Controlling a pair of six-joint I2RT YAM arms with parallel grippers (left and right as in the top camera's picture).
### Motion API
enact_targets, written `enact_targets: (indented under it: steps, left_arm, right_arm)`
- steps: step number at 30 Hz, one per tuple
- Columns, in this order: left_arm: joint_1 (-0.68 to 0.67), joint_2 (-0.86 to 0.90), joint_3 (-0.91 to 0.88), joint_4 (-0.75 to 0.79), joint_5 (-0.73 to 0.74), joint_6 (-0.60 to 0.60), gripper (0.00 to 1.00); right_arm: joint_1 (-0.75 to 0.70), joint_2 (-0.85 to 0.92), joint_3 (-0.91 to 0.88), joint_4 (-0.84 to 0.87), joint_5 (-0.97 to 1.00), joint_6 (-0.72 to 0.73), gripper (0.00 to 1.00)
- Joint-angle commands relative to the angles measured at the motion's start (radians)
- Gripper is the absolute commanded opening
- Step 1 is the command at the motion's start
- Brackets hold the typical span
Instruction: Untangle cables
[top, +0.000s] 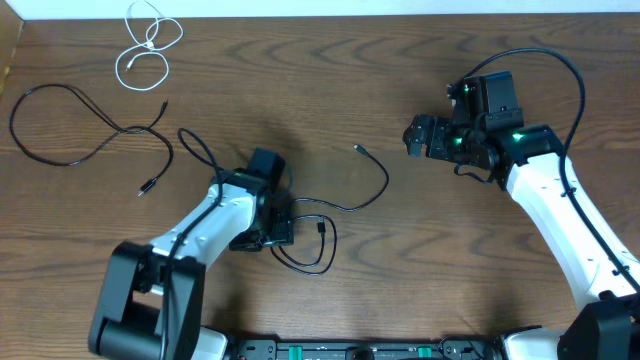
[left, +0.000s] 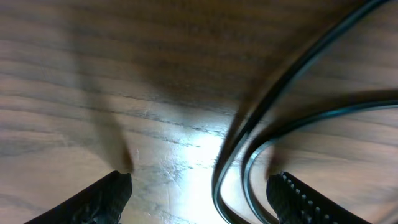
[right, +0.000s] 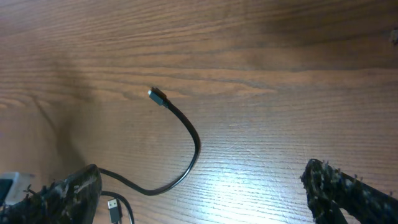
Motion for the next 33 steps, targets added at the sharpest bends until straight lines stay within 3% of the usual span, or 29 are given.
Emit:
enact_targets:
  steps: [1,6,8,11,14,16,21,33]
  left_arm:
    - [-0.025,0.051,-0.008,0.002,-0.022,-0.008,0.76]
    - [-0.057,0.104,-0.008,0.018,-0.020,-0.014,0.75]
    - [-0.057,0.113,-0.008,0.024,-0.021,-0.023,0.65]
    - [-0.054,0.116,-0.008,0.051,-0.024,-0.040,0.40]
    - [-0.054,0.116,-0.008,0.090,-0.024,-0.040,0.30]
    - [-0.054,0.116,-0.008,0.103,-0.024,-0.040,0.29]
    - [-0.054,0.116,-0.008,0.122,-0.024,-0.039,0.08]
    - [-0.002,0.073,0.051,0.060,-0.024,-0.040,0.08]
  right_arm:
    - [0.006,0.002,-0.005,0.001,0.001,0.011,0.99]
    - [0.006,0.002,-0.005,0.004,0.000,0.007,0.99]
    - [0.006,0.002,-0.005,0.003,0.001,0.007,0.99]
    - [0.006,0.002,-0.005,0.003,0.001,0.007,0.99]
    - [0.006,0.002,-0.005,0.002,0.001,0.007,0.99]
    - [0.006,0.002,-0.005,-0.002,0.001,0.007,0.99]
    - [0.013,0.002,-0.005,-0.011,0.000,0.007,0.99]
    - [0.018,0.002,-0.005,-0.024,0.000,0.008,0.99]
